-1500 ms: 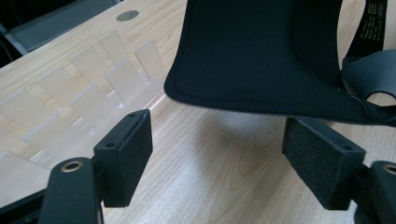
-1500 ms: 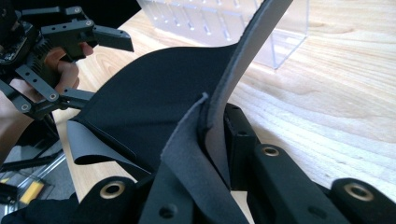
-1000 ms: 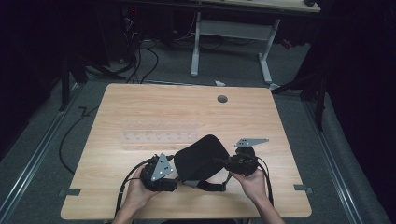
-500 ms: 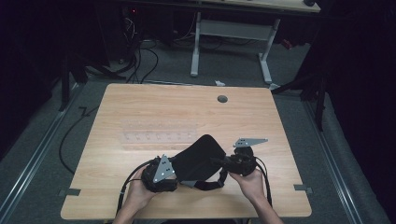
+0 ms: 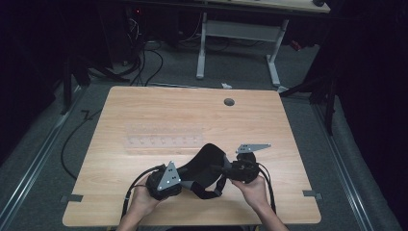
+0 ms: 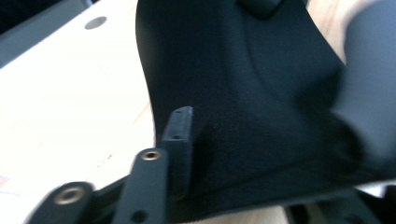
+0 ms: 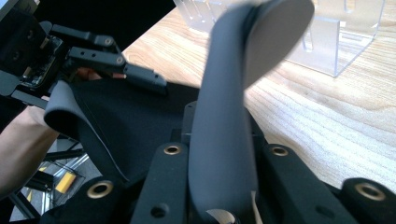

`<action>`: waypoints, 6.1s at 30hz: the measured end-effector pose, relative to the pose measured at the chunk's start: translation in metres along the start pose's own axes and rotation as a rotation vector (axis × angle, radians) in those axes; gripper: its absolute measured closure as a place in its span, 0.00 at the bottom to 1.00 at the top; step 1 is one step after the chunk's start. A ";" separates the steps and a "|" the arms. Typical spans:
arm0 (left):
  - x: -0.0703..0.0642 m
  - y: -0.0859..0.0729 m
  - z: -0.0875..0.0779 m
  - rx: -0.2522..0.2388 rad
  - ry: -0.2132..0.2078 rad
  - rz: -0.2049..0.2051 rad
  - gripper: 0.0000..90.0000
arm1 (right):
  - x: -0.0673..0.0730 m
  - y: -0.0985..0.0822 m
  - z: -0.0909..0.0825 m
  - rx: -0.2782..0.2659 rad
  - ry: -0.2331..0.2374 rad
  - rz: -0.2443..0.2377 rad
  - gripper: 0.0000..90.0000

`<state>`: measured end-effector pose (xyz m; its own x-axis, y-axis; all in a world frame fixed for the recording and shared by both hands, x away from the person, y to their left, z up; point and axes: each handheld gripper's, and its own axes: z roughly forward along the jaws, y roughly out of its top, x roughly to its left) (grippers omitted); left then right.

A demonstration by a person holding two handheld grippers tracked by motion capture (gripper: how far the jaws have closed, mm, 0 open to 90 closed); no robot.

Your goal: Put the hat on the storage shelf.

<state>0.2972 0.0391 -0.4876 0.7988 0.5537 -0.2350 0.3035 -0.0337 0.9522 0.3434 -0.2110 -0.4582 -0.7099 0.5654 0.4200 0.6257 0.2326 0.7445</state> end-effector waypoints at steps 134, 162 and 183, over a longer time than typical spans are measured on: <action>0.168 0.079 -0.088 -0.422 0.459 -0.251 0.95 | -0.085 -0.064 -0.021 0.025 -0.708 0.011 0.41; 0.183 0.063 -0.068 -0.391 0.520 -0.213 0.95 | -0.085 -0.064 -0.021 0.025 -0.709 0.011 0.41; 0.191 0.042 -0.060 -0.381 0.533 -0.249 0.95 | -0.085 -0.064 -0.021 0.025 -0.709 0.009 0.41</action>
<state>0.4312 0.1933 -0.4810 0.3358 0.8429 -0.4204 0.1636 0.3874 0.9073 0.3567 -0.2900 -0.5308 -0.3286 0.9443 -0.0189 0.6442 0.2387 0.7267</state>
